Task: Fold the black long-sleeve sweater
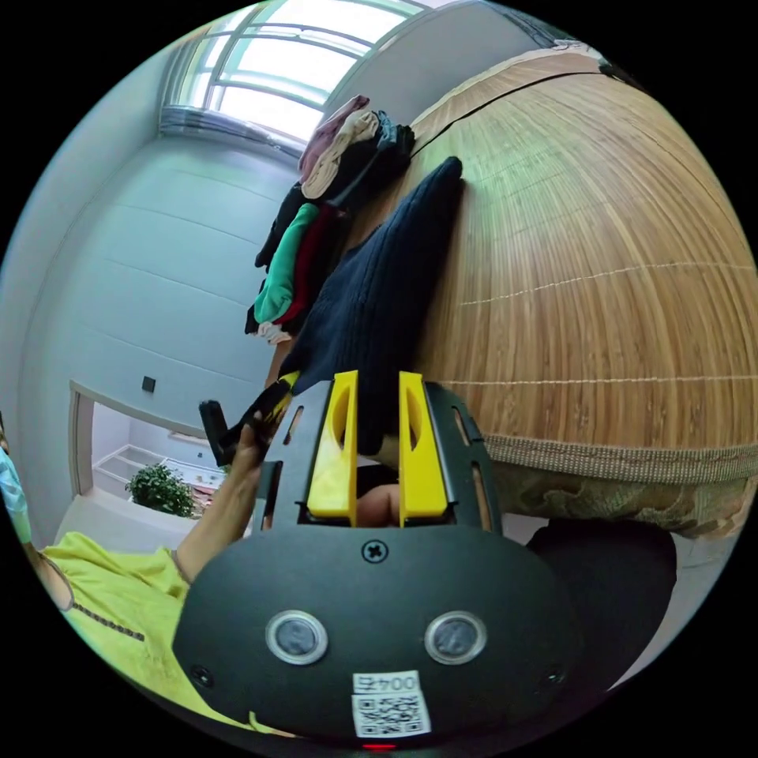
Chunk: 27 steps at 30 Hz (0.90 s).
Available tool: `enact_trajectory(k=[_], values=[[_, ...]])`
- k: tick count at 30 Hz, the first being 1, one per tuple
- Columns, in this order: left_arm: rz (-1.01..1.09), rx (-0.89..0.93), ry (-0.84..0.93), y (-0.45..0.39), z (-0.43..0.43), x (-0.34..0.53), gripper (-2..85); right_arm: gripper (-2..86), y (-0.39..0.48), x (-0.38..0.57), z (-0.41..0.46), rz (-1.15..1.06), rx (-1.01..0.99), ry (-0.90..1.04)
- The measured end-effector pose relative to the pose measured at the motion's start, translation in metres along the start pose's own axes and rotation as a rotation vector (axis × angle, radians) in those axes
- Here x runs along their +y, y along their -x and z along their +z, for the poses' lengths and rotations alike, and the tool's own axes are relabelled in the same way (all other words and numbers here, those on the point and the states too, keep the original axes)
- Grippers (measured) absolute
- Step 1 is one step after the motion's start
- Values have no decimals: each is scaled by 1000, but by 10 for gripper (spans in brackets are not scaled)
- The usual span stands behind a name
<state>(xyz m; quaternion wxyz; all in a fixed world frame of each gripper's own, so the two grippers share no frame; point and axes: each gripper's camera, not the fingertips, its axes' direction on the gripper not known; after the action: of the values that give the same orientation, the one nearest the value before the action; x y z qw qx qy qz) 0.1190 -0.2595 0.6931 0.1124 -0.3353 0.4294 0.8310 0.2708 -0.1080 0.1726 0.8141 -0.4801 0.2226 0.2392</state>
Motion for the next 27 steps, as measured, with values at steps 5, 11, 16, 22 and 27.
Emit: enact_trajectory(k=[5,11,16,22,27], values=[[151,-136,133,44,-19,-117,76,88,17,11,-2,-52,-48,35],[11,-33,119,115,-125,-201,129,70,34,20,-5,-111,-97,80],[-250,376,-44,129,-164,-88,149,61,33,33,-12,-120,-131,82],[-382,434,-152,63,-150,-45,157,58,31,42,-30,-108,-132,65],[-320,305,-136,-16,-154,-67,142,51,24,49,-46,-75,-190,17]])
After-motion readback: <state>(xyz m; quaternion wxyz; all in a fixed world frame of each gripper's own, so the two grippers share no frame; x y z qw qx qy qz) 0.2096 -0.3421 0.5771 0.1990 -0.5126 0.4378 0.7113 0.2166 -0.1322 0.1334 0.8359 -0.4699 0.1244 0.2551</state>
